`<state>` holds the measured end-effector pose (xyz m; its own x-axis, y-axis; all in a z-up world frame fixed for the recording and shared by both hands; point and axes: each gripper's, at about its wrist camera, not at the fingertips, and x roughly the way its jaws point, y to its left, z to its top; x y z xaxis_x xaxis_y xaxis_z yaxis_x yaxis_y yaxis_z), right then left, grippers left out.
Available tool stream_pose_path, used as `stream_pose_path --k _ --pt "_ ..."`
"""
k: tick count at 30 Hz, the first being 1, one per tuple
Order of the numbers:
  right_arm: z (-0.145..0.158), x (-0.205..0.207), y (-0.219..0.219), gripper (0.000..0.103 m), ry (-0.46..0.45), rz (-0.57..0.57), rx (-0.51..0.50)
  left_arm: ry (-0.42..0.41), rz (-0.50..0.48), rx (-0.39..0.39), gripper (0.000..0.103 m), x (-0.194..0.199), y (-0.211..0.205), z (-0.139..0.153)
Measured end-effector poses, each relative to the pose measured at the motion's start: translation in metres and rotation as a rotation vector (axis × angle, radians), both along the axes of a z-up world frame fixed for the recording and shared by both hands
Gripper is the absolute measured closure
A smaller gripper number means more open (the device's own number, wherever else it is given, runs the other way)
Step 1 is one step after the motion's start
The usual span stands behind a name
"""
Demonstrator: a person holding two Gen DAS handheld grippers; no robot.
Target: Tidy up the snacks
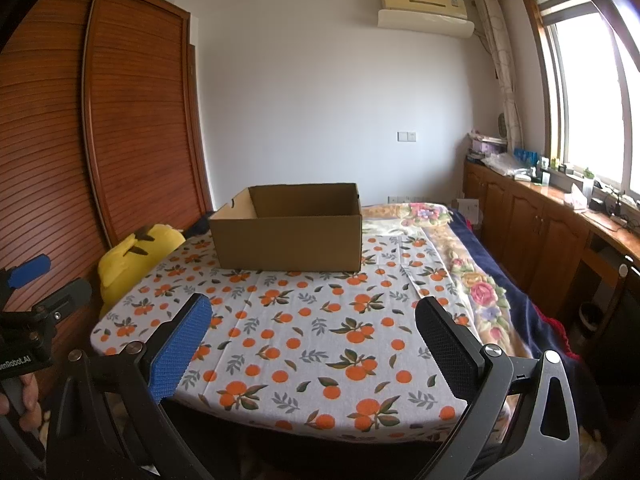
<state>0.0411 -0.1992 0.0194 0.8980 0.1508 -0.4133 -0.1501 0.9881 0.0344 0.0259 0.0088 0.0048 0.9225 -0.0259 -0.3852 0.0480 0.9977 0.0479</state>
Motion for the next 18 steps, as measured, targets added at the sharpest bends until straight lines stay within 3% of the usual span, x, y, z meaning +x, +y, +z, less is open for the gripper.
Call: stream_pose_path --k 18 --pt "0.0002 -0.0003 0.0007 0.000 -0.001 0.000 -0.001 -0.005 0.003 0.002 0.000 -0.0017 0.0021 0.0015"
